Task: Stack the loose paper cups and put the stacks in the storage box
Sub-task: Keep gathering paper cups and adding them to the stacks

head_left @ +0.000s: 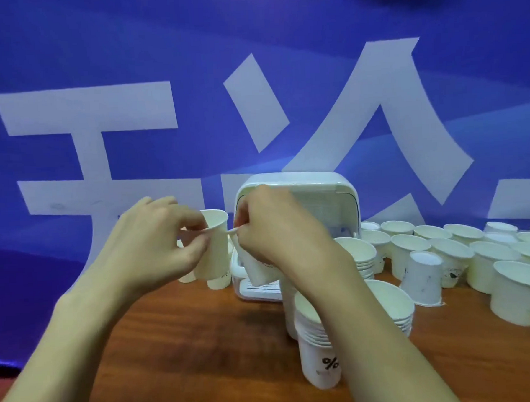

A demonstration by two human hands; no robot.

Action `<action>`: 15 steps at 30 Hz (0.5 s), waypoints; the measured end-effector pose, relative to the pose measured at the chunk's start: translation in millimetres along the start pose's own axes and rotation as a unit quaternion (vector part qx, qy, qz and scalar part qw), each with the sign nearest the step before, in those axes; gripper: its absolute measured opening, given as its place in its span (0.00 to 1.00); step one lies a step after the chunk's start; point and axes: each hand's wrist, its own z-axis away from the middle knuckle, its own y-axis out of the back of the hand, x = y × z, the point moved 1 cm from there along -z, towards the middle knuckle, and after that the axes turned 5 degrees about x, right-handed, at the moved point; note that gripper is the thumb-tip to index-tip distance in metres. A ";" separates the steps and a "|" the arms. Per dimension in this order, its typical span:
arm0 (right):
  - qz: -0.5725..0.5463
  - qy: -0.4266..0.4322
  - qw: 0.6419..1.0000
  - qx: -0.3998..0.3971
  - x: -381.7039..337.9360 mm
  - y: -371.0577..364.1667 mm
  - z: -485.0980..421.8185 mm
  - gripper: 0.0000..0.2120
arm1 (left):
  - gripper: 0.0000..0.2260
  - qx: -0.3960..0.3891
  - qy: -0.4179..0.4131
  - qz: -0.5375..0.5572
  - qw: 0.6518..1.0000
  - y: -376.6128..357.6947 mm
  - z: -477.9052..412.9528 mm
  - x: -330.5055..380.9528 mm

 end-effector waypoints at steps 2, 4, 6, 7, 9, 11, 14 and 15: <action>0.017 -0.003 0.999 0.033 12.7 28.8 7.6 0.08 | 0.12 0.017 -0.005 0.023 1.000 10.7 -13.5 21.9; 0.033 0.002 0.998 0.059 29.6 60.5 19.5 0.06 | 0.11 0.019 -0.020 0.045 0.999 18.8 -23.8 47.8; -0.011 -0.001 0.998 0.055 45.4 90.6 34.6 0.04 | 0.11 0.012 -0.041 0.062 0.997 24.1 -29.7 71.9; -0.041 -0.001 0.998 0.051 51.0 103.3 42.0 0.03 | 0.11 0.009 -0.049 0.067 0.997 26.5 -31.2 81.2; -0.106 -0.004 0.993 0.045 60.5 123.1 55.1 0.03 | 0.10 0.012 -0.057 0.074 0.996 31.5 -33.2 93.0; -0.155 -0.021 0.987 0.038 70.7 136.0 65.6 0.04 | 0.09 0.019 -0.064 0.099 0.993 36.0 -33.5 100.1; -0.080 -0.024 0.996 0.021 89.9 142.7 71.9 0.03 | 0.08 -0.005 -0.092 0.142 0.986 35.2 -30.0 113.3; -0.041 -0.028 0.999 0.017 94.0 143.7 72.2 0.03 | 0.09 -0.021 -0.103 0.148 0.983 32.0 -29.2 117.7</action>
